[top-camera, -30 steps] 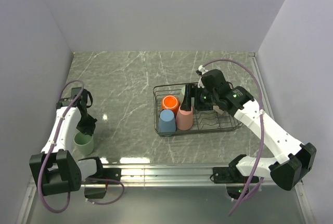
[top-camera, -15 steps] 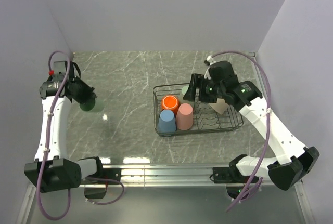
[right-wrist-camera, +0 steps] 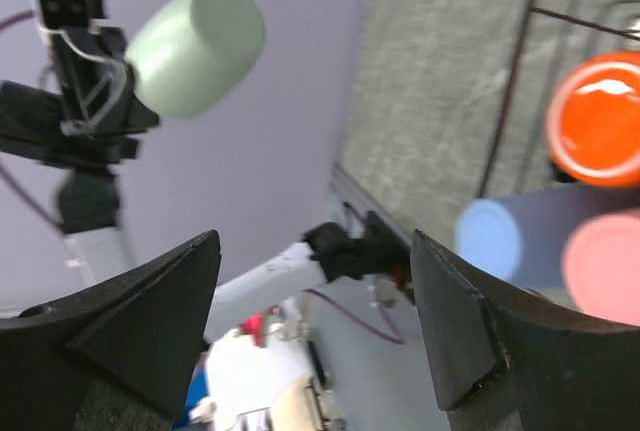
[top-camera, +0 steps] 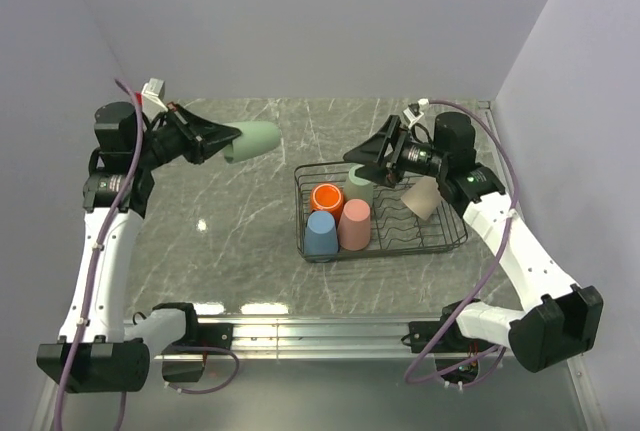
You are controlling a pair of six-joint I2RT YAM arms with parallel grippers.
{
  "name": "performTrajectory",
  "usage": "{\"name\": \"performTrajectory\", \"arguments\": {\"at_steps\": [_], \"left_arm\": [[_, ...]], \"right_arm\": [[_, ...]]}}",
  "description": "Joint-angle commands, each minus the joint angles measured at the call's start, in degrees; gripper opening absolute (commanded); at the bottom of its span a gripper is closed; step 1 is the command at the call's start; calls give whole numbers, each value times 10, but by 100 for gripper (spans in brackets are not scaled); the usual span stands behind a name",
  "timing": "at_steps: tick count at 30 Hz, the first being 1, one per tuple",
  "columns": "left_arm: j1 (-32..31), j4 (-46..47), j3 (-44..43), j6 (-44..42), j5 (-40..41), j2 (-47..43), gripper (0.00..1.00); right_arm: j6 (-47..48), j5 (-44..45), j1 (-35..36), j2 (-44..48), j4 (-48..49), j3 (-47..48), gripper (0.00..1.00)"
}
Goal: Load the cups into the dish rack
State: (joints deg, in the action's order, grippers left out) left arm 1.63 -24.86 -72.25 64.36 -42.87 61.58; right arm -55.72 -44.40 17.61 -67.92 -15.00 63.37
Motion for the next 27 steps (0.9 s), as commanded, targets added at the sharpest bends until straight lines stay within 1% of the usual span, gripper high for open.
{"name": "performTrajectory", "arguments": {"at_steps": [1,4,5,6,7,8,9,11,15,18,23,27], "left_arm": [[-33,175,19,99,-101,-14,0],[-71,199,18,110,-108,-6,0],[-78,219,18,117,-110,-5,0],[-82,234,22,125,-114,-6,0],[-91,244,26,146,-115,-6,0],[-95,276,33,155,-117,-6,0],[-99,284,36,167,-118,-6,0],[-109,287,40,169,-119,-5,0],[-128,316,49,186,-117,-8,0],[-139,327,62,191,-113,-12,0],[-158,334,69,198,-104,-16,0],[-167,325,71,193,-95,-23,0]], "right_arm": [[-109,-44,15,30,171,-16,84],[-149,-25,42,33,229,-32,88],[-166,-17,51,34,242,-38,89],[-174,-11,57,33,254,-40,92],[-181,-4,69,33,277,-44,93],[-198,7,74,33,290,-51,94],[-208,12,80,34,320,-54,95],[-221,27,94,33,335,-54,96],[-215,51,110,31,325,-37,98],[-221,63,121,26,335,-30,98],[-214,85,140,16,324,-10,98],[-216,105,150,17,321,-4,87]]}}
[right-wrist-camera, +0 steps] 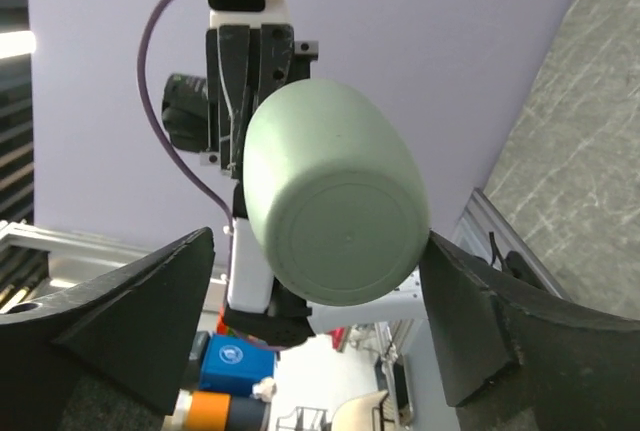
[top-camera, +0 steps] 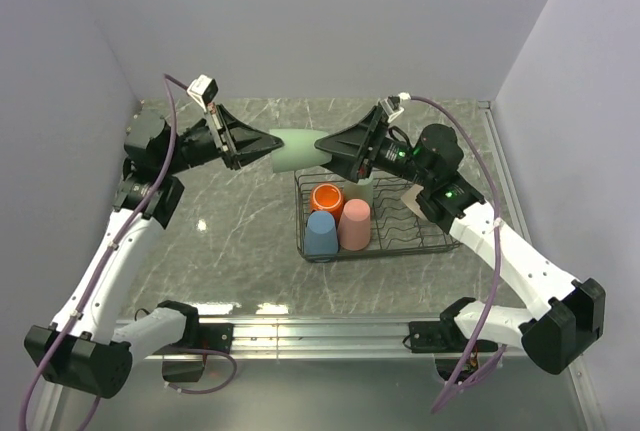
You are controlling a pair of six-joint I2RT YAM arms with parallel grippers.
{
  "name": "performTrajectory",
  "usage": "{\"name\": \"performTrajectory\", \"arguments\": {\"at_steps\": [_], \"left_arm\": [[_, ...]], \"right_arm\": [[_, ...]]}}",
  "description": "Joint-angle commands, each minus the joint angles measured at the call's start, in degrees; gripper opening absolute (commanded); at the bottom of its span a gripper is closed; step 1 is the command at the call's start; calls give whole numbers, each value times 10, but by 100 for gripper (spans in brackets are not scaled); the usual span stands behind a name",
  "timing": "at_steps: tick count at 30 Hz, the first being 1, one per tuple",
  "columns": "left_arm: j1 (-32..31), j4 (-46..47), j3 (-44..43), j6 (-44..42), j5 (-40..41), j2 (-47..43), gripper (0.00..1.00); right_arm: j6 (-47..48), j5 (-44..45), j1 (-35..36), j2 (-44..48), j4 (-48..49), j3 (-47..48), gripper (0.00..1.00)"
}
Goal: Load the cups into the dish rack
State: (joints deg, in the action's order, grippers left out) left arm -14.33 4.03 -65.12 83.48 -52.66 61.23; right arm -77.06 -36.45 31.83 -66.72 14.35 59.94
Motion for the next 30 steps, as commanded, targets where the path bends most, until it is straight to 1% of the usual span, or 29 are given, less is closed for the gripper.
{"name": "performTrajectory", "arguments": {"at_steps": [1,2,3,4,5,7,9,11,12,14,15,16,17,19,20,22,23,25,26,28,29,30], "left_arm": [[-11,36,2,1,6,-20,0],[-14,35,5,2,7,-21,0],[-17,34,7,1,8,-24,0],[-22,28,8,-2,9,-26,0],[-24,25,11,-5,13,-29,0],[-30,15,15,-8,14,-35,0],[-33,9,25,-9,18,-43,0],[-39,2,32,-11,19,-49,0],[-40,-2,36,-15,19,-54,0],[-42,-17,42,-21,17,-58,0],[-42,-24,44,-29,17,-63,0],[-42,-37,46,-34,15,-65,1],[-42,-39,47,-40,15,-69,6],[-42,-86,45,-72,22,-73,9],[-42,-119,43,-83,27,-78,14],[-42,-147,43,-113,32,-81,18],[-42,-168,44,-122,32,-82,24],[-42,-190,46,-147,30,-83,27],[-42,-202,44,-157,35,-84,33],[-42,-234,45,-185,41,-83,33],[-42,-242,46,-193,46,-83,32],[-42,-253,48,-204,48,-83,28]], "right_arm": [[-3,30,11,5,29,32,84],[-2,32,13,6,26,33,82],[-1,33,15,6,24,33,75],[-1,35,18,8,24,32,71],[1,39,21,9,24,30,64],[-1,45,24,13,30,20,61],[-8,56,27,20,43,11,56],[-13,61,31,26,52,3,48],[-14,65,31,28,54,2,35],[-9,68,33,34,49,3,21],[-6,70,34,38,38,3,8],[3,74,35,41,31,5,3],[8,76,34,52,20,6,0],[29,88,34,63,-16,9,0],[34,93,34,76,-26,7,0],[49,104,34,90,-57,4,0],[52,110,34,105,-65,1,0],[65,118,31,119,-96,-4,0],[69,125,29,131,-106,-4,0],[88,135,24,144,-139,-2,0],[94,142,18,156,-156,-2,0],[98,144,15,163,-178,-3,0]]}}
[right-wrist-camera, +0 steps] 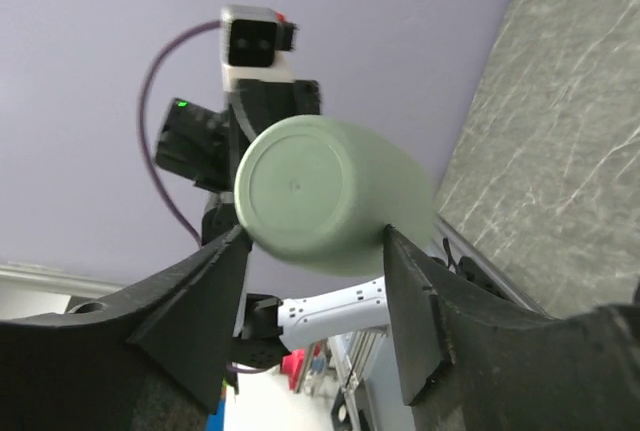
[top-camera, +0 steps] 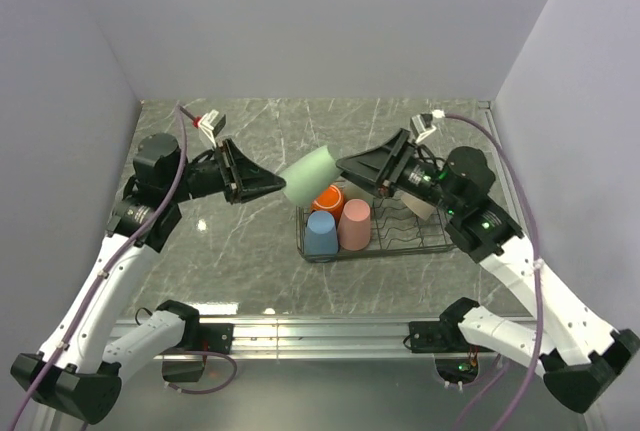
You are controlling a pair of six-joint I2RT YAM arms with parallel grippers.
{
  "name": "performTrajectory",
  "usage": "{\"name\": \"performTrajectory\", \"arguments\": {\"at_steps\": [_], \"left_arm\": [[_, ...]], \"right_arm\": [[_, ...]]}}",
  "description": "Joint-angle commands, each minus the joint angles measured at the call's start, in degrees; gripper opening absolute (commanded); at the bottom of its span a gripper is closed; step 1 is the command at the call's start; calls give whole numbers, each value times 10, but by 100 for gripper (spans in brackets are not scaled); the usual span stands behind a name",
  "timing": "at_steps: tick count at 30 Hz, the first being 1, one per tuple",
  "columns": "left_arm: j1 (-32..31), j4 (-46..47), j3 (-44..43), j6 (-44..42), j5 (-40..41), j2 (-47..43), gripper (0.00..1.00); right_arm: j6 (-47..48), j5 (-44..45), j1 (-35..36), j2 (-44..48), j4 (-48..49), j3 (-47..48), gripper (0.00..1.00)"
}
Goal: Load the cups into the dish rack
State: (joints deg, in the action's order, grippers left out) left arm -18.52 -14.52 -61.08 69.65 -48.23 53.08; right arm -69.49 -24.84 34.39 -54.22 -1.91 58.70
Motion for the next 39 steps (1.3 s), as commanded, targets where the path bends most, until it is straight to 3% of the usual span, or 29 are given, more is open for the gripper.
{"name": "performTrajectory", "arguments": {"at_steps": [1,2,10,17,19,22,23,25,26,30,33,39], "left_arm": [[0,-65,16,-68,5,-2,26],[0,-59,22,-65,2,0,24],[0,-81,20,-109,8,29,42],[-5,-66,19,-119,19,47,0],[-5,-84,7,-132,28,53,1],[-5,-160,-24,-186,87,53,34],[-5,-200,-34,-205,166,51,56],[-3,-294,-49,-247,266,51,72],[0,-319,-49,-264,344,54,81],[26,-405,-37,-272,534,62,89],[65,-416,-26,-280,608,69,91],[91,-383,-41,-296,652,102,88]], "right_arm": [[27,29,-13,50,-21,6,0],[30,30,-20,55,-26,3,0],[91,102,-35,122,-164,16,0],[123,113,-43,154,-230,7,0],[113,109,-43,166,-222,-11,4],[103,115,-42,183,-217,-31,13],[103,117,-43,186,-217,-32,20],[105,115,-43,188,-219,-34,29],[108,114,-43,185,-222,-34,41],[130,91,-42,165,-252,-22,64],[146,93,-42,162,-279,-17,68],[162,80,-42,169,-299,-28,70]]}}
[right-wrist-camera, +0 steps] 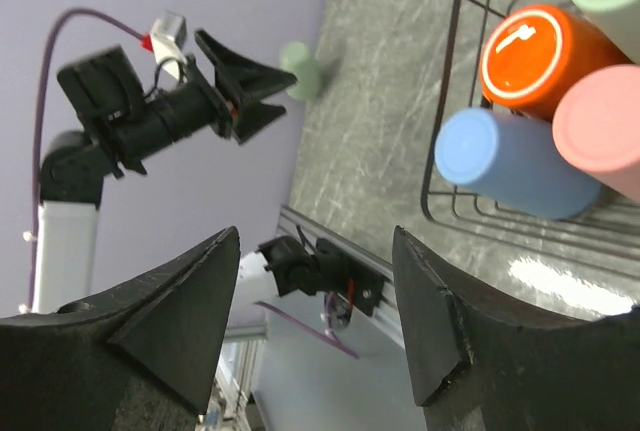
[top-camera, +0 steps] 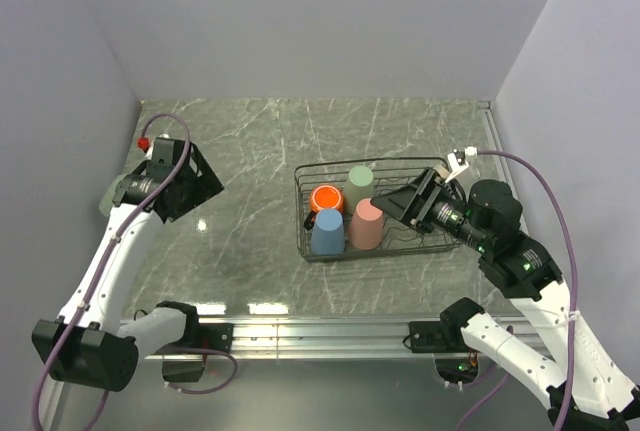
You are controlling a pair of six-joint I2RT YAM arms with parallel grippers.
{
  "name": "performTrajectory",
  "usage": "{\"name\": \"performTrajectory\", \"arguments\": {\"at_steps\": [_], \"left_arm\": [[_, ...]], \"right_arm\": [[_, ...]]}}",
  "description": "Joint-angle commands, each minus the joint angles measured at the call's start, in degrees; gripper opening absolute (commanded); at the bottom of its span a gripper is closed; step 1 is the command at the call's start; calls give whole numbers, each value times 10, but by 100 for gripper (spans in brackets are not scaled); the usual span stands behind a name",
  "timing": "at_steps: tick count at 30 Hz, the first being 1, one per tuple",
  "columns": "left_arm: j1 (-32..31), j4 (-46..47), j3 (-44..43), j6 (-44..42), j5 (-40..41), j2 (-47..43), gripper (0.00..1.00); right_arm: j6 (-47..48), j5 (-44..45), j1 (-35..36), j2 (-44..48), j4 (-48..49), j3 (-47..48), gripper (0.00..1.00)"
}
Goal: Load the cups into the dish rack
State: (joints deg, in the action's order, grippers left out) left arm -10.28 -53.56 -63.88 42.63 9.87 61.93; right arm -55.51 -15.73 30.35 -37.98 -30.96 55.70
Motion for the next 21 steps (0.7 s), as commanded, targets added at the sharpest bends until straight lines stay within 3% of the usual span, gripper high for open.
{"name": "performTrajectory", "arguments": {"at_steps": [1,8,16,21], "left_arm": [[11,10,-30,-28,92,20,88],[25,14,-142,-97,195,122,91],[137,47,-172,-120,196,230,90],[198,51,-181,-130,273,264,91]], "right_arm": [[23,-15,-2,6,-9,2,70],[46,-59,-2,-10,-2,6,70],[98,-138,-2,-61,-26,34,71],[92,-142,-3,-90,-20,31,71]]}}
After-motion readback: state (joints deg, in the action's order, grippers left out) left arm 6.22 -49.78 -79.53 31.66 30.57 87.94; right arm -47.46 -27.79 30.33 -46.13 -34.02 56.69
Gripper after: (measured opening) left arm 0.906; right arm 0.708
